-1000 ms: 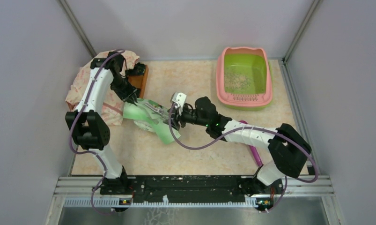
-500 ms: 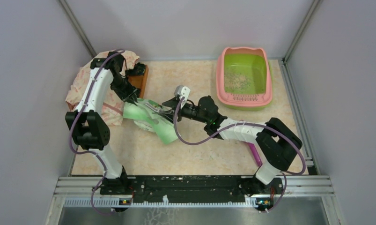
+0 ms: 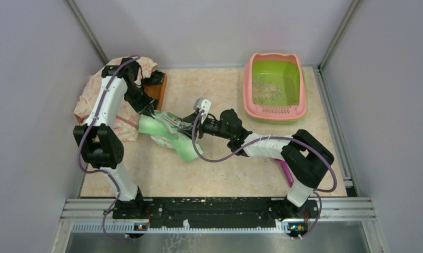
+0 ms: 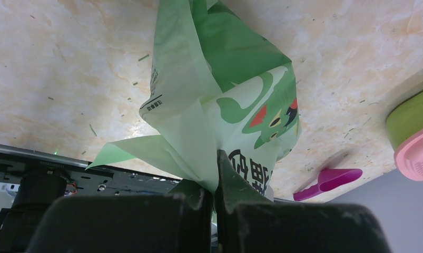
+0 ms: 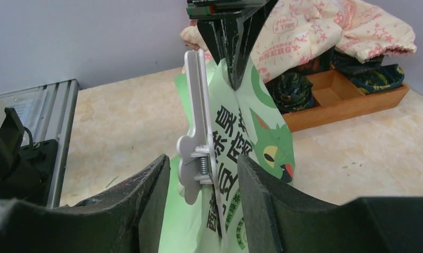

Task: Fill the litter box with clean litter
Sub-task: Clamp the cat litter bag at the center of the board.

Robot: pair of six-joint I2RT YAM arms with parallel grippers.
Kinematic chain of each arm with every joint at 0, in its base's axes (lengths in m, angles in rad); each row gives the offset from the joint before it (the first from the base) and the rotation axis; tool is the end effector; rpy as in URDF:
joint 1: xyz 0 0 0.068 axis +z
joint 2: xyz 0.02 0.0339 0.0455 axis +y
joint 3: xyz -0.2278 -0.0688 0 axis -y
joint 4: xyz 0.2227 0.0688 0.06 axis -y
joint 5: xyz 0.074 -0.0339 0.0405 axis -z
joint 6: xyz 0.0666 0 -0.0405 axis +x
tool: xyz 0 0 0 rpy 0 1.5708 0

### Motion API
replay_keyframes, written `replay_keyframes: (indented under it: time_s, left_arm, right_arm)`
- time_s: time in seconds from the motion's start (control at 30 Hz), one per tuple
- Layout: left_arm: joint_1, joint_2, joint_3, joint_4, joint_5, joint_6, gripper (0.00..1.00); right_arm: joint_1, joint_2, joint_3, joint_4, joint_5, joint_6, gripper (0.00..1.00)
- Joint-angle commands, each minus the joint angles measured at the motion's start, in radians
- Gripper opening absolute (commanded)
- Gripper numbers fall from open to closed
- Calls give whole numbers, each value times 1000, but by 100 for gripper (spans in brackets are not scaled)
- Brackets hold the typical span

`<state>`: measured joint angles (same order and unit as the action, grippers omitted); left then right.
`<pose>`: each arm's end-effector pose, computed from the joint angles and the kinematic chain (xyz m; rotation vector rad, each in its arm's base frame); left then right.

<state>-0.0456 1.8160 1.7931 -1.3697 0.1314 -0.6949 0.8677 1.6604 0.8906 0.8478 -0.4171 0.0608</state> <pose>0.3234 -0.0235 0.2516 -0.9434 2.8585 -0.2819 0.2229 0.3047 0.2390 -0.9366 1.2890 1.0458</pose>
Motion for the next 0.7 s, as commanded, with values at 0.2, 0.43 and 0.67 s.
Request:
replay_keyframes:
  time_s: [0.2, 0.43, 0.67]
  left_arm:
    - [0, -6, 37, -8, 24, 12, 0]
    - [0, -10, 38, -8, 25, 13, 0]
    - [0, -17, 38, -8, 28, 16, 0]
  right_arm:
    - [-2, 17, 22, 53, -12, 9, 41]
    - [-2, 36, 71, -27, -26, -6, 23]
    - [-2, 35, 101, -91, -25, -14, 14]
